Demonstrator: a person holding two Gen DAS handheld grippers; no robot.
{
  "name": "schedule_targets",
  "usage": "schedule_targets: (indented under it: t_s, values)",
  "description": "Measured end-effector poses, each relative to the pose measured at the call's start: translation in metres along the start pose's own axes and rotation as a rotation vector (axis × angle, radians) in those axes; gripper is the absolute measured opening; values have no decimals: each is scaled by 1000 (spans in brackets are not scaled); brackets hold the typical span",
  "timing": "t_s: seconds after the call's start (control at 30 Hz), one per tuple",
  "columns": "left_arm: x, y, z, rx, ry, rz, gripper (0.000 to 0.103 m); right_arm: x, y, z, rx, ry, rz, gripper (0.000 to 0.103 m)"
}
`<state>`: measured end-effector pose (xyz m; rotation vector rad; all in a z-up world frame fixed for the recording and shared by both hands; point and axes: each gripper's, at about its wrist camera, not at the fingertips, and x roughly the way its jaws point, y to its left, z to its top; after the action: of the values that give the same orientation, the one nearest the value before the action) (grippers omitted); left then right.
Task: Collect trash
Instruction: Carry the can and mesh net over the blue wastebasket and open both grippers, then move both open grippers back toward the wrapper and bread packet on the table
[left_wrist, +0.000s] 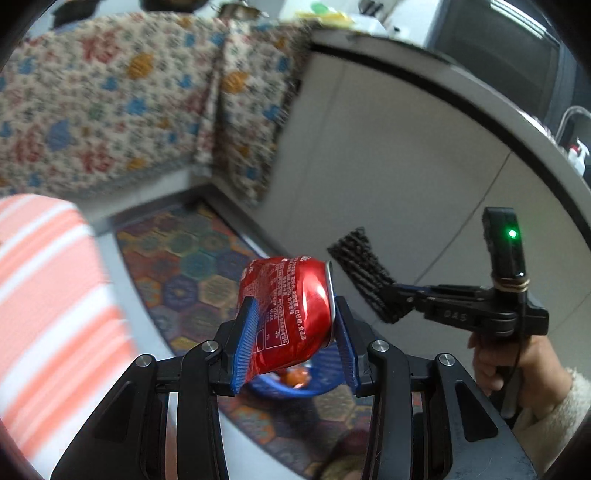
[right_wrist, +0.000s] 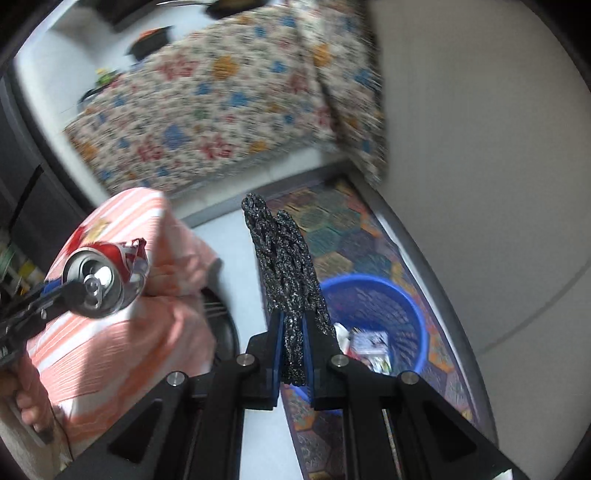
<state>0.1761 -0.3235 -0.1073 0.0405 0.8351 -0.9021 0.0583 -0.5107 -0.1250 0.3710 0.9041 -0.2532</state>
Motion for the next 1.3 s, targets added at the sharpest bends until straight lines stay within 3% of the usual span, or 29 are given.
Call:
schedule_targets:
  t_s: [0.3, 0.6, 0.67, 0.7, 0.8, 1.0, 1.17, 1.3]
  values:
    - [110, -16, -20, -10, 111, -44, 41, 66, -77, -22, 216, 99, 20, 10]
    - [179, -10, -27, -26, 159, -30, 45, 110, -102, -31, 250, 139, 2, 14]
    - [189, -5, -27, -44, 168, -38, 58, 116, -109, -33, 245, 135, 5, 20]
    - [192, -3, -28, -55, 167, -37, 60, 118, -112, -35, 250, 135, 7, 33]
    - [198, 3, -27, -73, 174, -31, 62, 121, -124, -42, 279, 133, 15, 40]
    - [170, 11, -22, -107, 155, -3, 69, 116, -126, -40, 263, 114, -16, 43]
    - [94, 21, -14, -140, 107, 25, 77, 90, -90, -28, 125, -3, -133, 53]
    - [11, 38, -19, -85, 81, 100, 84, 70, -44, -22, -5, -86, -172, 56]
